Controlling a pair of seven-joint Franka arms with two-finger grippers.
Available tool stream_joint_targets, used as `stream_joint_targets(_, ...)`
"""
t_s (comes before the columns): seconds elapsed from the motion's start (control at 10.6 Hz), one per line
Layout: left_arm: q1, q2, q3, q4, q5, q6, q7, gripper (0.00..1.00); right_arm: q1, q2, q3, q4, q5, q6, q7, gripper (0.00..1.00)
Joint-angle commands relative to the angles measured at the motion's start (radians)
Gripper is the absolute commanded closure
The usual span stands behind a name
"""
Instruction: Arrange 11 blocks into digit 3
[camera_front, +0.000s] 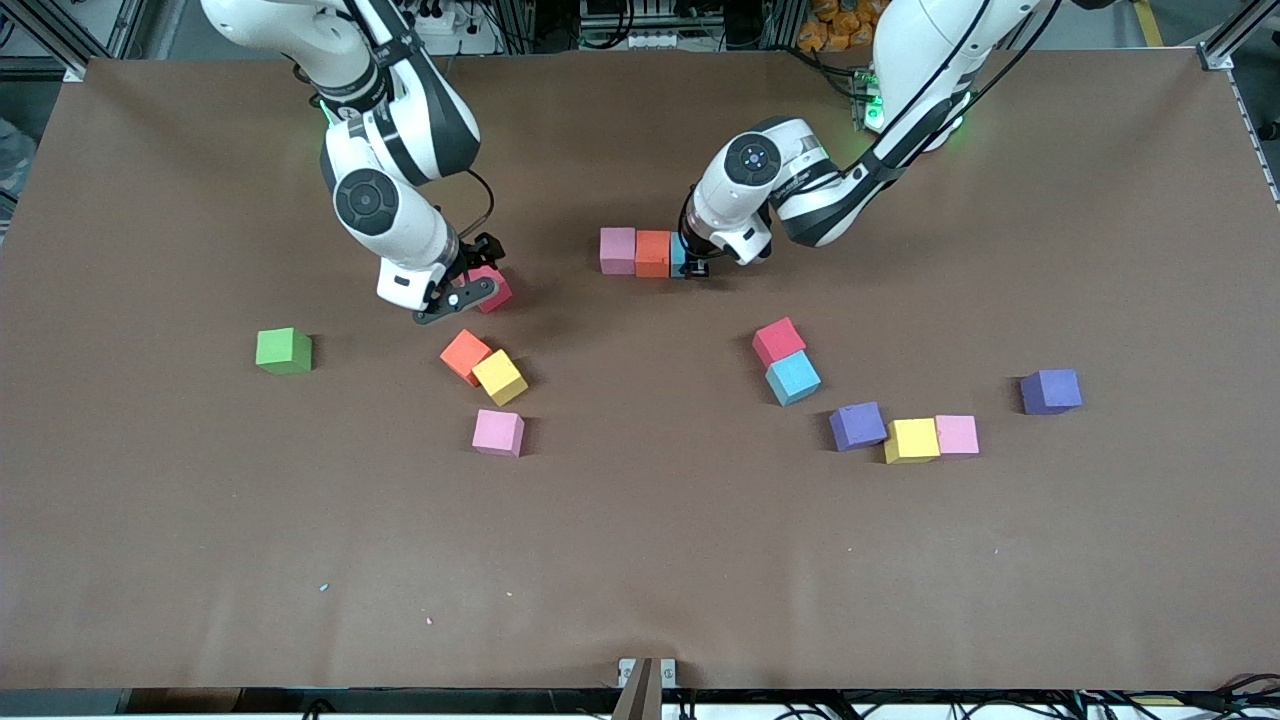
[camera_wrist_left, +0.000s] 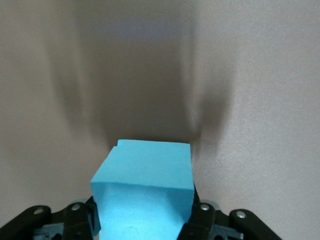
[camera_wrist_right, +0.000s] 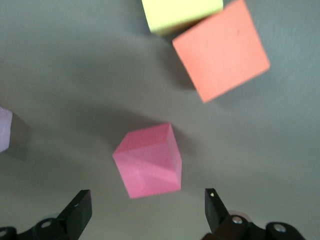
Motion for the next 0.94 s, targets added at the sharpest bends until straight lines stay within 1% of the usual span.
stream_joint_targets(0.0, -0.022, 0.002, 0.000, -0.003, 0.026, 0.017, -0.031, 1.00, 0.030, -0.034, 0.003, -0.046, 0.001, -0.007, 0.033, 0.00)
stream_joint_targets(0.09, -0.024, 0.004, 0.000, -0.001, 0.026, 0.017, -0.031, 0.99, 0.060, -0.032, 0.003, -0.077, 0.001, 0.042, -0.041, 0.00)
stream_joint_targets(0.19, -0.026, 0.004, 0.002, 0.001, 0.026, 0.016, -0.031, 0.94, 0.073, -0.031, 0.002, -0.106, 0.001, 0.112, -0.124, 0.00)
stream_joint_targets(0.28, -0.026, 0.004, 0.002, 0.001, 0.026, 0.016, -0.031, 0.81, 0.076, -0.023, 0.002, -0.120, 0.001, 0.151, -0.211, 0.00)
stream_joint_targets(0.38, -0.026, 0.010, 0.003, 0.002, 0.027, 0.014, -0.028, 0.54, 0.086, -0.012, 0.000, -0.120, -0.001, 0.166, -0.276, 0.00)
stream_joint_targets(0.47, -0.024, 0.011, 0.005, 0.007, 0.027, 0.009, -0.022, 0.10, 0.090, -0.009, 0.000, -0.120, -0.001, 0.171, -0.283, 0.00)
stream_joint_targets(0.56, -0.024, 0.011, 0.005, 0.010, 0.027, 0.006, -0.021, 0.00, 0.091, -0.005, 0.000, -0.120, -0.001, 0.173, -0.281, 0.00)
stream_joint_targets(0.85, -0.024, 0.005, 0.005, 0.016, 0.027, -0.010, -0.021, 0.00, 0.117, 0.046, 0.000, -0.120, -0.001, 0.231, -0.249, 0.00)
